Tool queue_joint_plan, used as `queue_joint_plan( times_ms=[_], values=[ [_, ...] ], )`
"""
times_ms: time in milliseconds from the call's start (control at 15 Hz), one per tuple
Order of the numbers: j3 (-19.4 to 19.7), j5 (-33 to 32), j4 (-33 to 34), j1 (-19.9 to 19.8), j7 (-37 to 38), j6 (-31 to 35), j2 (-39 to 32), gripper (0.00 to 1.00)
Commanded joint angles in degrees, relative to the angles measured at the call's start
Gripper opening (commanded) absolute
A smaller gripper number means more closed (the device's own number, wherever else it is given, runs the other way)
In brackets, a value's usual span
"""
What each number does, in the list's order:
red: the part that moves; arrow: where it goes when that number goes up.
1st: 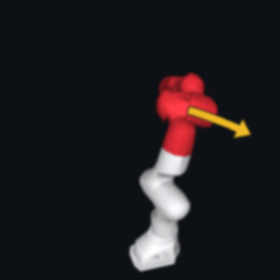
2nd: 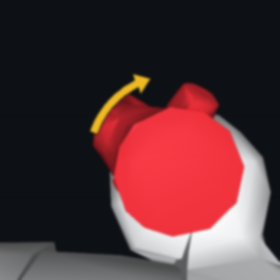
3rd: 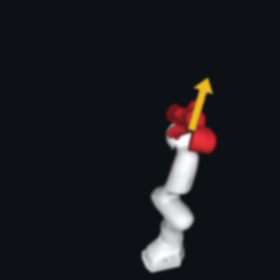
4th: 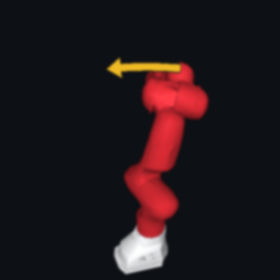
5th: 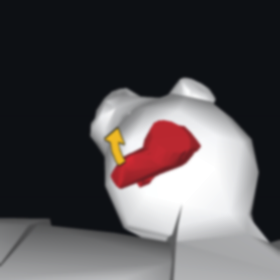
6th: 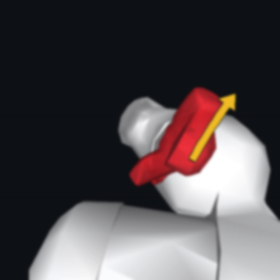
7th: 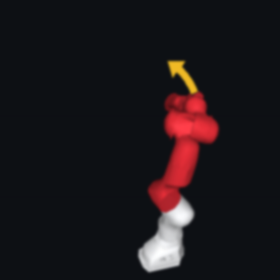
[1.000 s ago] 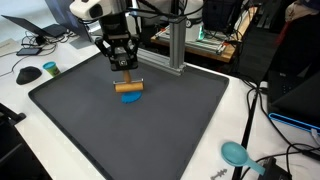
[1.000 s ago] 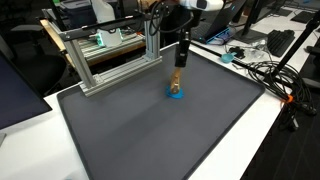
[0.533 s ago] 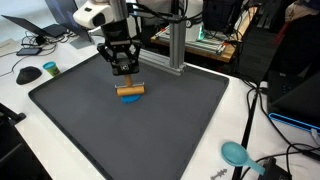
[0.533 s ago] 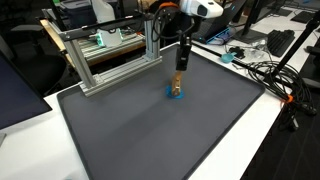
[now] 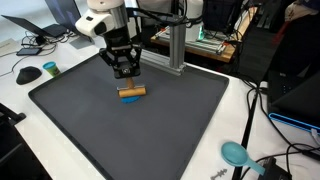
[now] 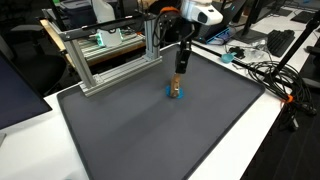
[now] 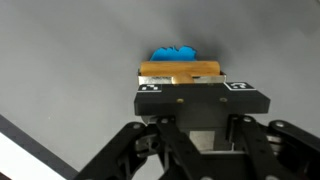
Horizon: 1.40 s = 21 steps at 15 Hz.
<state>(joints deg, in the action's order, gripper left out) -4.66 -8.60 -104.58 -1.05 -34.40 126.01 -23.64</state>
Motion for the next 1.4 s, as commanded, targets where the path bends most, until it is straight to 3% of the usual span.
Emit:
queue_joint_plan(
  times_ms=[0,733,1333],
  values=[
    [-0.2,0.0,3.0,0.1,0.1,-3.1,-2.2,0.22],
    [0.1,-1.1,8.6,0.5,0.1,-9.4,-6.6,0.22],
    [0.3,-4.7,5.7,2.3,2.1,-7.9,-5.7,0.22]
  ],
)
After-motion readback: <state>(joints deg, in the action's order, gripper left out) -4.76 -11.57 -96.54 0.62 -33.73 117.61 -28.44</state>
